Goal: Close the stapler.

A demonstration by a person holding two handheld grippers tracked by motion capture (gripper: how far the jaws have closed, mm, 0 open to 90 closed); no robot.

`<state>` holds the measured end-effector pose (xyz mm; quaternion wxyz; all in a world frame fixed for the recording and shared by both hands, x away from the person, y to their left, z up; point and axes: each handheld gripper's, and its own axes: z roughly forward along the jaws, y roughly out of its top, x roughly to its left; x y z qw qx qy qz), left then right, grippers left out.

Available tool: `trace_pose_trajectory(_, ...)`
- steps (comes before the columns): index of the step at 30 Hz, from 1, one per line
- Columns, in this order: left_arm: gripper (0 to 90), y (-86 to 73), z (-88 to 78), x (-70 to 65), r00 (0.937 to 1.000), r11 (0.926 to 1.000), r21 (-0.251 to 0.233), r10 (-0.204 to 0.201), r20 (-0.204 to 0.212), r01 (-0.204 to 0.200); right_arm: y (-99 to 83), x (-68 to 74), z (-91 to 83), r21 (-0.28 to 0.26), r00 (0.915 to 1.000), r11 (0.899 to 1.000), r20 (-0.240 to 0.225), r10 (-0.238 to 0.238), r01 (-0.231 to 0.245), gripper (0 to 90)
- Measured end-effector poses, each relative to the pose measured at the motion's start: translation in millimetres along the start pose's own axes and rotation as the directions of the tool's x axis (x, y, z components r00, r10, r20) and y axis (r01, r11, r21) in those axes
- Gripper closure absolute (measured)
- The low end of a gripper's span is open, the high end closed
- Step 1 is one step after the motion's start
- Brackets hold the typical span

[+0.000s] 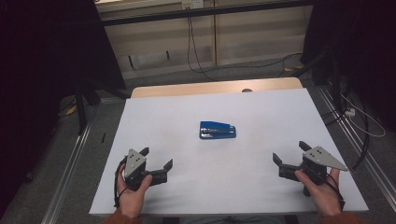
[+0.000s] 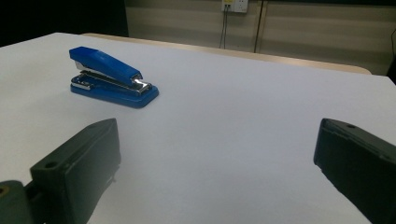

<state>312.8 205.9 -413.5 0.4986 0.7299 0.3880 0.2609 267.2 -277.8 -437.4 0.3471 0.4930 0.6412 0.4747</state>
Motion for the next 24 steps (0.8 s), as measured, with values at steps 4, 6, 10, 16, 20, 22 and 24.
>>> trace_pose_trajectory(4,4.3,-3.7,-2.6,0.9,0.9999,0.9997,0.017,-0.017,-0.002,0.017,-1.9,0.7,-5.1,0.007,1.0000,1.000,0.001,0.010,-0.010,0.5)
trace_pose_trajectory(6,4.3,-5.1,-4.2,1.4,1.0000,0.9994,0.033,-0.007,-0.002,0.007,-4.3,0.7,-8.7,0.014,0.9998,1.000,-0.004,0.020,-0.020,0.5)
trace_pose_trajectory(10,4.3,-7.1,-3.0,2.3,0.9998,0.9987,0.049,-0.016,-0.014,0.016,-5.7,0.7,-9.9,0.005,0.9999,1.000,0.002,0.013,-0.013,0.4)
trace_pose_trajectory(16,4.3,-6.4,-0.3,2.5,0.9991,0.9984,0.041,-0.041,0.013,0.040,-5.7,6.1,-3.9,0.004,0.9999,1.000,-0.013,0.004,-0.004,0.0)
trace_pose_trajectory(20,4.5,-5.2,-1.8,1.6,0.9994,0.9993,0.028,-0.027,0.021,0.026,-4.6,8.9,-0.8,0.001,0.9998,1.000,-0.018,-0.002,0.002,0.0)
trace_pose_trajectory(22,4.5,-5.1,-1.2,1.3,0.9992,0.9991,0.025,-0.035,0.019,0.035,-4.4,9.2,-0.8,0.000,0.9998,1.000,-0.016,-0.007,0.007,0.0)
trace_pose_trajectory(24,4.4,-5.1,-0.8,1.9,0.9993,0.9990,0.034,-0.031,0.020,0.031,-4.3,8.5,-0.8,-0.002,0.9999,1.000,-0.015,-0.001,0.001,0.0)
